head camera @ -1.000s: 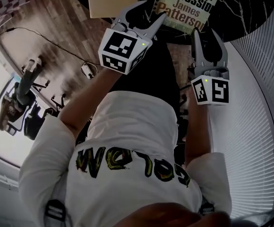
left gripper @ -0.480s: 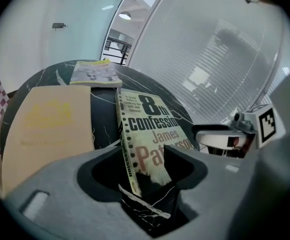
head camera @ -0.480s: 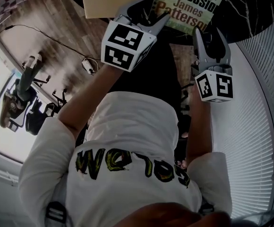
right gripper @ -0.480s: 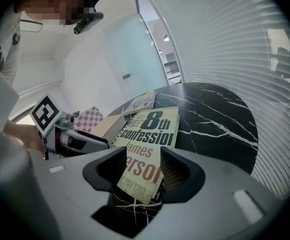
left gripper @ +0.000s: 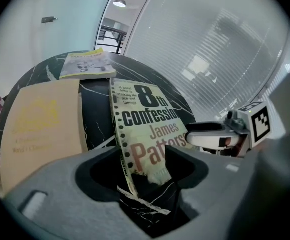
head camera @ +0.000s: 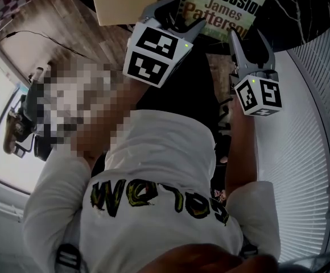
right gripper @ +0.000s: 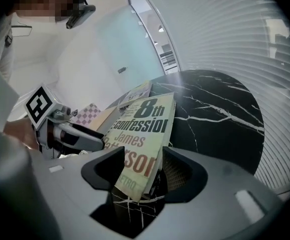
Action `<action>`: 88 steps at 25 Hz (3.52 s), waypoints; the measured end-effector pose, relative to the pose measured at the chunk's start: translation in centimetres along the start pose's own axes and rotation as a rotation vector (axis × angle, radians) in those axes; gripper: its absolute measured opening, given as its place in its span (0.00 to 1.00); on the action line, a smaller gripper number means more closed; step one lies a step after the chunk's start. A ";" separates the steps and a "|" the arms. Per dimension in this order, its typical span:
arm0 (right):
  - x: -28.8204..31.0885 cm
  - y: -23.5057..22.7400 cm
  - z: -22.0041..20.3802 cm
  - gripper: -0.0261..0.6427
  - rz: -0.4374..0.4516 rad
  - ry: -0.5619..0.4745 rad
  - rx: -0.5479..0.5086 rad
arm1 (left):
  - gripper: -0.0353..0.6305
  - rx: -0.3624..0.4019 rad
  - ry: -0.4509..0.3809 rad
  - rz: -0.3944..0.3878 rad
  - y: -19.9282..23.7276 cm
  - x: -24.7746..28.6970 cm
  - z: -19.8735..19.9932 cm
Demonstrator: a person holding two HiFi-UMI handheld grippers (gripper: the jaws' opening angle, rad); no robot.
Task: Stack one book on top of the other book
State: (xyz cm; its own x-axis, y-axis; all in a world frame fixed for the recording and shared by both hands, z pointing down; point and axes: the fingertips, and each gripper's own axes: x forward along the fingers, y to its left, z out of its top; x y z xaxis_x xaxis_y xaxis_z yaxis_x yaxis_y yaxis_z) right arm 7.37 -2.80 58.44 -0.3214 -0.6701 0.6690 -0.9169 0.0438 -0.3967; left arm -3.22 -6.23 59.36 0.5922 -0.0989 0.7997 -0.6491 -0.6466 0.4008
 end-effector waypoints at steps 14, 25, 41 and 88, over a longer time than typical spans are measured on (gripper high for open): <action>0.7 0.2 -1.1 0.35 0.013 0.038 0.003 | 0.47 0.041 0.047 0.035 0.0 0.5 -0.5; 0.5 0.5 -0.8 0.34 -0.001 0.046 0.014 | 0.46 0.016 0.025 0.025 0.2 0.2 -0.1; -0.1 0.9 0.0 0.34 0.008 0.010 -0.008 | 0.44 0.023 -0.026 0.036 -0.1 -0.8 0.4; -4.2 4.5 4.0 0.34 0.041 -0.137 -0.078 | 0.44 0.123 -0.184 0.104 -2.2 -7.0 2.9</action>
State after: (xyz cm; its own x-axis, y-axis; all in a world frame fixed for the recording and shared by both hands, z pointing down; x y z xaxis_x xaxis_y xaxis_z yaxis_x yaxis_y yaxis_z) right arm 5.58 -2.74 51.31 -0.3283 -0.7612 0.5593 -0.9211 0.1267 -0.3683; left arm -4.55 -6.34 51.63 0.6098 -0.2983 0.7343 -0.6547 -0.7118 0.2545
